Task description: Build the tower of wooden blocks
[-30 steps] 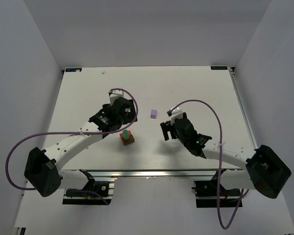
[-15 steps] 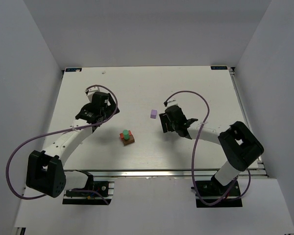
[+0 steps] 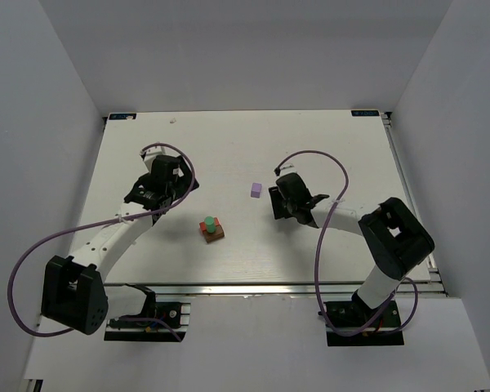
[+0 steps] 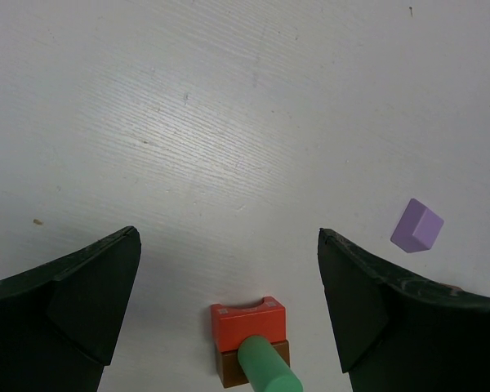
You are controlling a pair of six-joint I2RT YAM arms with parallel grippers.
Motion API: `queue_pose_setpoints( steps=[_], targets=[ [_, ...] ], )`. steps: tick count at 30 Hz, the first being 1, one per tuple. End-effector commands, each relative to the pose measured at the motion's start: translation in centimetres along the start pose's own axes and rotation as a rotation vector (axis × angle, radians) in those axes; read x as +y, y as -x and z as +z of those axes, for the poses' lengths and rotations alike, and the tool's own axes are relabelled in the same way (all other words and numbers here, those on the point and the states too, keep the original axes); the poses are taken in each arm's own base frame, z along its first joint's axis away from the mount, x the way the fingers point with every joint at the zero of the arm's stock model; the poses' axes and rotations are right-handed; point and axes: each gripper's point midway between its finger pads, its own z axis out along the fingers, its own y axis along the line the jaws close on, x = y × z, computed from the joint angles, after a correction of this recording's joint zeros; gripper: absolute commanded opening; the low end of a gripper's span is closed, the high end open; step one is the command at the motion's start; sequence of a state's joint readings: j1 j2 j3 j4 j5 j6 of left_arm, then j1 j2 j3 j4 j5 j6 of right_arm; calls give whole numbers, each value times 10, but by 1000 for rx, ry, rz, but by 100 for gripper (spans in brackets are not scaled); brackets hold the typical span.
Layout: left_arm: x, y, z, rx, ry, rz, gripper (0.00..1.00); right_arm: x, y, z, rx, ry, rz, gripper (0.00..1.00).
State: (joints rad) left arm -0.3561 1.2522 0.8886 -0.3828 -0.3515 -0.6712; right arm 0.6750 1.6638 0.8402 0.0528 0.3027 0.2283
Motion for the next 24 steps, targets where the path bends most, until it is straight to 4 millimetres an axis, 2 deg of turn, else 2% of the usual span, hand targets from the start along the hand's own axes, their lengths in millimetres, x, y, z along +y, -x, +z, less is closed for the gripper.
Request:
queue_pose_setpoints(
  steps=[1,9,12,13,16,18,19,20,21,22,23,24],
  targets=[
    [-2,4,-4,-21,-26,-22,98,4,24,2,-58,7,26,59],
    [-5,5,-4,-24,-44,-23,98,6,29,0,-73,23,7,35],
    [-5,1,-2,-15,-43,-22,98,8,34,-2,-84,46,-46,22],
    [-4,0,-1,-12,-42,-21,98,11,35,-3,-84,68,-95,14],
    [-5,0,-2,-15,-53,-22,98,13,43,-11,-121,96,-162,12],
    [-5,-3,-2,-11,-63,-19,98,25,51,-26,-158,204,-329,10],
    [-6,-3,-2,-13,-68,-20,98,38,51,-34,-170,293,-392,3],
    [-4,-7,-1,-3,-66,-17,98,43,57,-42,-204,334,-466,3],
    [-4,-7,-1,-4,-67,-17,98,49,68,-58,-262,376,-511,3],
    [-3,-9,0,1,-66,-15,98,62,70,-70,-297,462,-562,4],
    [-1,-13,0,6,-63,-13,98,66,75,-79,-334,495,-603,4],
    [0,-13,1,7,-64,-17,98,78,83,-98,-397,575,-688,5]
  ],
)
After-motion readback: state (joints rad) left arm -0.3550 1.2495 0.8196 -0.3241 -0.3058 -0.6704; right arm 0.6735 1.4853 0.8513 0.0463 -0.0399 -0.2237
